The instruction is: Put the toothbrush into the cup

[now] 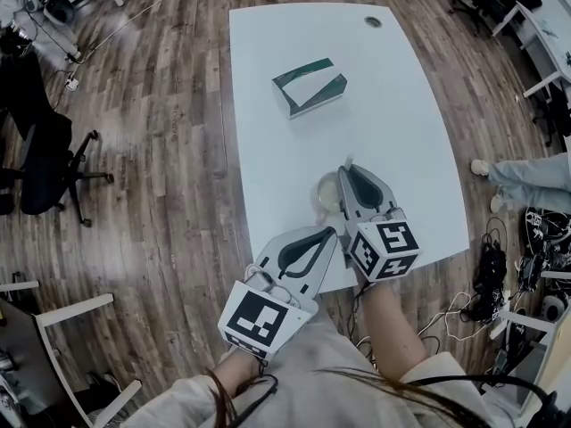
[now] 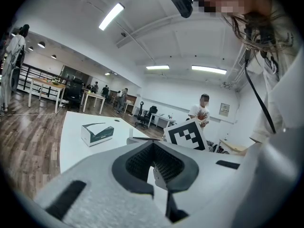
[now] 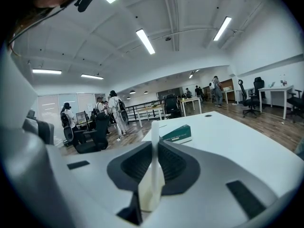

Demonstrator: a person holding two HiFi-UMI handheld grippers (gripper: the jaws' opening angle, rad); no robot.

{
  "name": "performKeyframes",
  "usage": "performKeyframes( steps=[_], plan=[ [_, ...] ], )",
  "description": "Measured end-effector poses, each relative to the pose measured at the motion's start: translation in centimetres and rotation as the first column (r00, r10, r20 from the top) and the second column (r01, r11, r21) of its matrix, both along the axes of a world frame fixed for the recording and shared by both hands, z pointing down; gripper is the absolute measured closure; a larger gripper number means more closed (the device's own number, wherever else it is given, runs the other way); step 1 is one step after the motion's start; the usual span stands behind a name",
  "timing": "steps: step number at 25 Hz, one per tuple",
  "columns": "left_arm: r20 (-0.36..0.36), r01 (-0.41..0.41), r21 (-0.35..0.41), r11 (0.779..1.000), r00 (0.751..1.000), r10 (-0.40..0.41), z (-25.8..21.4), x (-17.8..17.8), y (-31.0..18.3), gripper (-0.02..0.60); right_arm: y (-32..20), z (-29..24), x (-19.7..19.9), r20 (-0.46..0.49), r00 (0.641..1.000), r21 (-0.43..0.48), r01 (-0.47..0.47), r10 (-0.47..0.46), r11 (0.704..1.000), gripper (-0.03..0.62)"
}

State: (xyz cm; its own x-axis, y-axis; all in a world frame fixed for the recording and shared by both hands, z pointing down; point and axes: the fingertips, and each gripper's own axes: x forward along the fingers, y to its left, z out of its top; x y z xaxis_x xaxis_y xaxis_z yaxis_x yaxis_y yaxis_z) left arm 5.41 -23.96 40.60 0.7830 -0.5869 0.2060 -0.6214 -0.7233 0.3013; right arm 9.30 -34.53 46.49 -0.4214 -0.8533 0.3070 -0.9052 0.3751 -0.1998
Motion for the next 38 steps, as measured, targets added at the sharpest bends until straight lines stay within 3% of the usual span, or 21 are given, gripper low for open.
performKeyframes(
  steps=[12, 23, 38],
  plan=[
    [-0.004, -0.004, -0.019, 1.0, 1.0, 0.004, 0.6, 0.6, -0.9, 0.574, -0.6, 1.4, -0.2, -0.029, 0.999, -0.084, 0.03, -0.033, 0.996, 0.542],
    [-0.004, -0.01, -0.005, 1.0, 1.0, 0.01, 0.6, 0.5, -0.7, 0.574, -0.7, 1.5, -0.1, -0.035, 0.999, -0.098, 0.032, -0.036, 0.995, 0.542],
    [-0.017, -0.008, -0.007, 1.0, 1.0, 0.008, 0.1, 0.8, 0.0, 0.574, 0.4, -2.3, 0.5, -0.029, 0.999, -0.011, 0.017, -0.018, 1.0, 0.543]
  ],
)
